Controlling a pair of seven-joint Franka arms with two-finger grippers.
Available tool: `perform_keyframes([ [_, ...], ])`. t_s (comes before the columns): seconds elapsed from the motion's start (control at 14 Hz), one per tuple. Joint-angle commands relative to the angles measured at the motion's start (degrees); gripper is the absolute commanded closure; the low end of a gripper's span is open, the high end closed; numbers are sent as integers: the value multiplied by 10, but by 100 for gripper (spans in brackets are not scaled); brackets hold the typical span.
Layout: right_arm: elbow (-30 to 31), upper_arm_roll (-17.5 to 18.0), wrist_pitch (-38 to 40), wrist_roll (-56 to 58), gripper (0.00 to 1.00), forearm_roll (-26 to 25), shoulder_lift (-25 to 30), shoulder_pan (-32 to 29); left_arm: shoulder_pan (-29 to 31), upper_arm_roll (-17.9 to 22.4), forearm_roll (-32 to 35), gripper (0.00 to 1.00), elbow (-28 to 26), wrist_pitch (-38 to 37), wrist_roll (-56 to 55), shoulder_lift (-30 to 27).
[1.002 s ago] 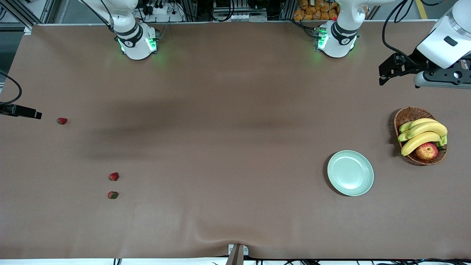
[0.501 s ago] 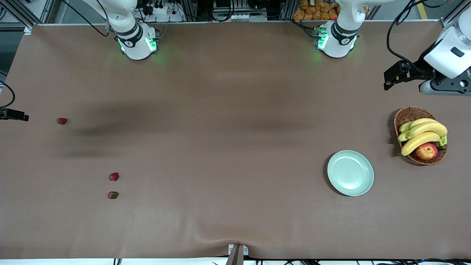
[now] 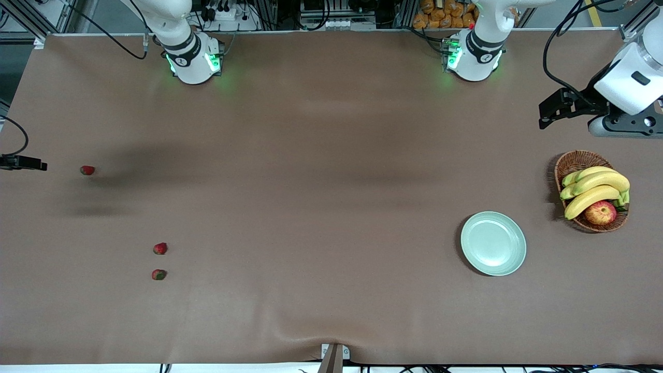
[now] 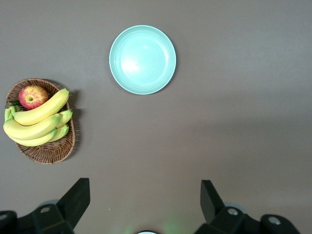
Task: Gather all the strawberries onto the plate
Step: 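Reach the right gripper to the first strawberry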
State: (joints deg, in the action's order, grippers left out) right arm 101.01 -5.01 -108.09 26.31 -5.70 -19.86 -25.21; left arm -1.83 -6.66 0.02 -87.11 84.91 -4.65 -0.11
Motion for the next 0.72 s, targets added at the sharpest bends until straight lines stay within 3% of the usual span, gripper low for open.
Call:
perform_keyframes([
  [0.0,68,10,-76,15,0,-8,3,-17,3,-2,-6,0,6,-4,-5,2],
  [0.21,138,10,-159,22,0,-8,3,-24,3,-2,-6,0,6,-4,-5,2],
  [0.64,151,10,-230,51,9,-9,-61,-52,3,-2,-6,0,6,-4,-5,5],
])
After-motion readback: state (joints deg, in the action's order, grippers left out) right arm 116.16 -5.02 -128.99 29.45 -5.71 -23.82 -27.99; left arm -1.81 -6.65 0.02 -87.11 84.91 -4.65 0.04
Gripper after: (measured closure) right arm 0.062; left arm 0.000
